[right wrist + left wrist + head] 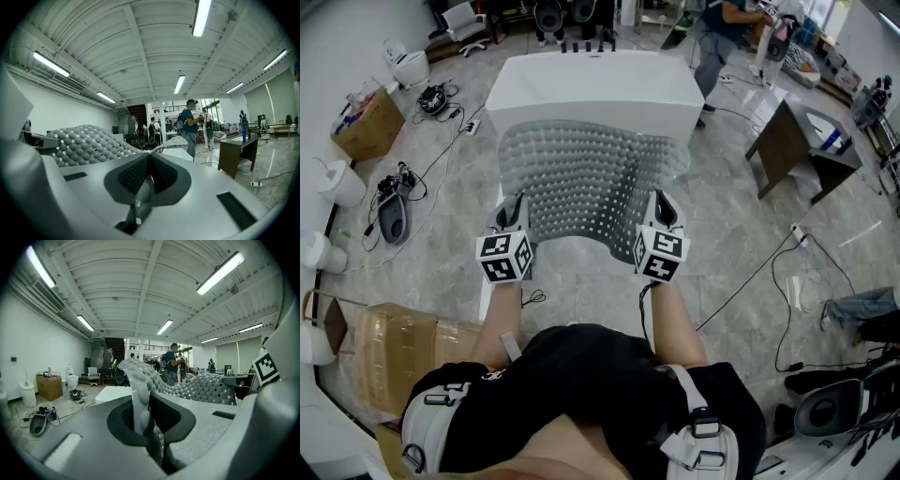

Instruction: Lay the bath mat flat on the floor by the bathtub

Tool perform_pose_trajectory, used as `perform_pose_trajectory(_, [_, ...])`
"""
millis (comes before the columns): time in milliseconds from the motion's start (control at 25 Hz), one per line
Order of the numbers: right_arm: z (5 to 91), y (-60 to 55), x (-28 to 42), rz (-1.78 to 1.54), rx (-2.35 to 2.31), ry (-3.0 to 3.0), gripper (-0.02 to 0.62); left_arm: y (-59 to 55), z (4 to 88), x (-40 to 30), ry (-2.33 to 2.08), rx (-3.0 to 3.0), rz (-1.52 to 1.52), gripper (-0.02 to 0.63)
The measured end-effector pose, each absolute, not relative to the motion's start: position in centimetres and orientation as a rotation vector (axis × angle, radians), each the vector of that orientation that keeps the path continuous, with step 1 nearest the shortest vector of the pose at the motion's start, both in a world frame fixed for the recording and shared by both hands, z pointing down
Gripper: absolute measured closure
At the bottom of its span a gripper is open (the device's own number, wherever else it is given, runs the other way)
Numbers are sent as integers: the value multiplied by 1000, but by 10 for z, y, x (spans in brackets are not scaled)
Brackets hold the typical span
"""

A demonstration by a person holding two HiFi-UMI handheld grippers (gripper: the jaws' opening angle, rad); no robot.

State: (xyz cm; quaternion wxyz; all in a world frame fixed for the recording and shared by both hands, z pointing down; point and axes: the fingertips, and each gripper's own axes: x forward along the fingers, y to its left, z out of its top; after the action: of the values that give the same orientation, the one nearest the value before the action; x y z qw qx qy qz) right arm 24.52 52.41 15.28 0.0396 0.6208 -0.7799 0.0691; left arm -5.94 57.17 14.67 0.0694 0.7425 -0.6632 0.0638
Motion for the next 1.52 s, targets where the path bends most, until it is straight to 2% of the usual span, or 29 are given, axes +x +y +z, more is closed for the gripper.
perform_pose_trajectory(520, [166, 526, 220, 218, 1841, -2354, 581, 576, 155, -76, -1964, 2234, 209, 584])
perform_pose_trajectory(1240, [176, 525, 154, 181, 1853, -2324, 581, 575, 175, -142, -1912, 2261, 162, 584])
perform_pose_trajectory(1520, [181, 496, 156, 178, 1835, -2333, 581, 553, 181, -140, -1918, 2250, 162, 584])
